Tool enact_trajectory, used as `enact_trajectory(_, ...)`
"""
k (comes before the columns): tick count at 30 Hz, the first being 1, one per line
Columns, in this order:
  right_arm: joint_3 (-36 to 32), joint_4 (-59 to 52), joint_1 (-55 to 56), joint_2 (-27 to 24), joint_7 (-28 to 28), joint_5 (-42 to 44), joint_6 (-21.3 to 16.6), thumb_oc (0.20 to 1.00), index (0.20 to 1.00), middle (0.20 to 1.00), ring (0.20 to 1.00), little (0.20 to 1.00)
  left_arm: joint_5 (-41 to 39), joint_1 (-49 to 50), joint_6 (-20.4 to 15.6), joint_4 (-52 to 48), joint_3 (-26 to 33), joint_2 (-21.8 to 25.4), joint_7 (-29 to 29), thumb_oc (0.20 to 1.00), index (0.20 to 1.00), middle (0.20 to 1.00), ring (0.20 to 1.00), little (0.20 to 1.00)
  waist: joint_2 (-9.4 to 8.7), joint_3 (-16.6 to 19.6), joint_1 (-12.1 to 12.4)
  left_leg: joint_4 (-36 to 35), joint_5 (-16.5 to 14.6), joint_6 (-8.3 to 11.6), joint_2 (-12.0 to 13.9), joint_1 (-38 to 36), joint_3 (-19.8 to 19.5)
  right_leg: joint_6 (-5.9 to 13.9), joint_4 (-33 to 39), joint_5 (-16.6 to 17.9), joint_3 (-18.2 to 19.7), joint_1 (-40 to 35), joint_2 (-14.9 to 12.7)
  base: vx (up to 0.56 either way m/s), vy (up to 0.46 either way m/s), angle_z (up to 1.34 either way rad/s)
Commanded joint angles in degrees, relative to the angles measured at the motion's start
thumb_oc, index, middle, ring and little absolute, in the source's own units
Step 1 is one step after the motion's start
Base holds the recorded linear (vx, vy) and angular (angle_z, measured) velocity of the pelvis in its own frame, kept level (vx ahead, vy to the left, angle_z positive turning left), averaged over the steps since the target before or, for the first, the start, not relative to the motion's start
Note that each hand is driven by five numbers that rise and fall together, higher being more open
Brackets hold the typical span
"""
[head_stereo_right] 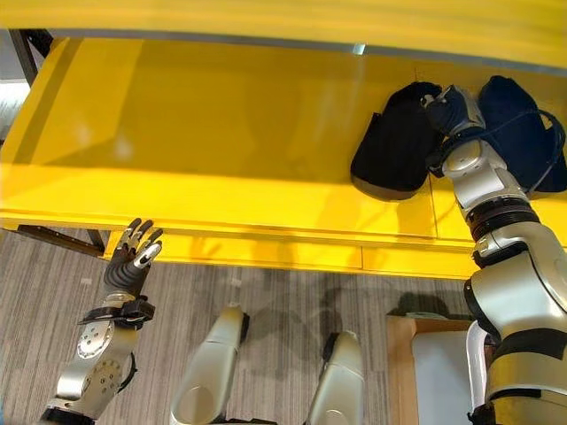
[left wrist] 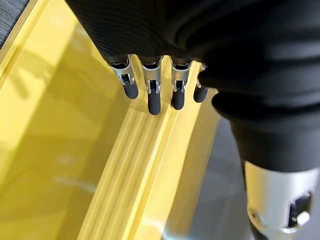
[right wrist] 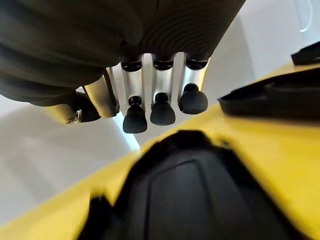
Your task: Move parts from the plastic box to the shelf.
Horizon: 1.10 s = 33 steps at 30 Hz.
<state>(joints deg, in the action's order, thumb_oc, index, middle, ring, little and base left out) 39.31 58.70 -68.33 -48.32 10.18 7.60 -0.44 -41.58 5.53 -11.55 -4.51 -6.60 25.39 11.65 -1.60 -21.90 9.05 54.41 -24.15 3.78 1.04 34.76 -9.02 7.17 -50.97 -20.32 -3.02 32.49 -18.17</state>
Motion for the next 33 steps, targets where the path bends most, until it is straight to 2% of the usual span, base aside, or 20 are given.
enact_trajectory(1, 0.17, 2.41, -4.24, -0.82, 0.97, -1.23, -1.65, 0.200, 0.200, 0.200, 0.200, 0.200, 0.64, -1.69, -3.80, -4.77, 0.95, 0.59, -0.03, 1.000, 1.000, 1.000, 1.000, 1.000, 1.75, 1.07, 0.74, -1.51, -2.12, -2.93, 0.56, 0.51, -2.42, -6.14, -3.35, -8.40, -2.13, -7.04, 1.58, 0.00, 0.000, 0.00)
enact_trajectory(12, -2.10, -2.81, -4.70, -1.10, 2.66, 1.95, -3.16, 0.200, 0.200, 0.200, 0.200, 0.200, 0.60, -3.25, -4.24, -4.13, 0.64, 0.01, 0.32, 1.000, 1.000, 1.000, 1.000, 1.000, 1.76, 0.70, 0.35, -2.05, -1.89, -3.21, 0.63, 0.33, -2.16, -5.92, -2.78, -8.01, -1.93, -7.16, 1.46, 0.00, 0.000, 0.00)
enact_trajectory(13, -3.20, -3.96, -4.26, -1.08, 3.21, 3.09, -3.43, 0.360, 0.360, 0.360, 0.360, 0.360, 0.54, -3.42, -4.38, -4.08, 0.60, -0.04, 0.35, 1.000, 1.000, 1.000, 1.000, 1.000, 1.76, 0.74, 0.19, -2.47, -1.75, -3.21, 0.71, 0.14, -2.12, -5.86, -2.52, -7.89, -1.89, -7.19, 1.51, 0.00, 0.000, 0.00)
enact_trajectory(14, -3.97, -5.46, -3.92, -1.06, 3.69, 3.71, -3.69, 0.871, 0.871, 0.871, 0.871, 0.871, 0.55, -3.63, -4.45, -3.97, 0.61, -0.05, 0.42, 1.000, 1.000, 1.000, 1.000, 1.000, 1.70, 0.78, 0.01, -2.72, -1.68, -3.24, 0.79, -0.03, -2.11, -5.83, -2.34, -7.78, -1.83, -7.18, 1.55, 0.00, 0.000, 0.00)
enact_trajectory(15, -4.45, -7.23, -3.55, -1.18, 3.96, 3.81, -3.96, 1.000, 1.000, 1.000, 1.000, 1.000, 0.64, -3.66, -4.49, -3.93, 0.68, -0.09, 0.56, 1.000, 1.000, 1.000, 1.000, 1.000, 1.67, 0.80, -0.17, -2.83, -1.65, -3.23, 0.83, -0.10, -2.04, -5.84, -2.18, -7.71, -1.81, -7.19, 1.58, 0.00, 0.000, 0.00)
enact_trajectory(21, -8.75, -15.77, 0.62, -1.13, 4.59, 5.36, -4.79, 1.000, 1.000, 1.000, 1.000, 1.000, 0.75, -3.37, -4.44, -3.78, 1.24, -0.22, 1.07, 1.000, 1.000, 1.000, 1.000, 1.000, 1.46, 0.77, -1.24, -3.01, -1.55, -3.17, 1.14, -0.16, -1.83, -6.02, -2.11, -7.84, -1.57, -6.90, 1.67, 0.00, 0.000, 0.00)
enact_trajectory(29, -8.19, -13.64, 0.33, -1.05, 4.25, 5.23, -4.08, 1.000, 1.000, 1.000, 1.000, 1.000, 0.45, -2.25, -4.29, -4.24, 1.55, 0.18, 0.98, 1.000, 1.000, 1.000, 1.000, 1.000, 1.63, 0.36, -1.19, -2.80, -1.45, -3.10, 1.20, 0.16, -1.73, -6.03, -2.38, -7.88, -1.65, -6.69, 1.53, 0.00, 0.000, 0.00)
enact_trajectory(33, -8.74, -12.94, 1.40, 1.13, 4.30, 6.02, -3.95, 1.000, 1.000, 1.000, 1.000, 1.000, 0.60, -2.50, -4.22, -4.06, 1.73, 0.12, 1.28, 1.000, 1.000, 1.000, 1.000, 1.000, 1.72, 0.01, -1.25, -2.84, -1.40, -3.17, 1.30, 0.07, -1.61, -6.03, -2.32, -7.74, -1.50, -6.64, 1.66, 0.00, 0.000, 0.00)
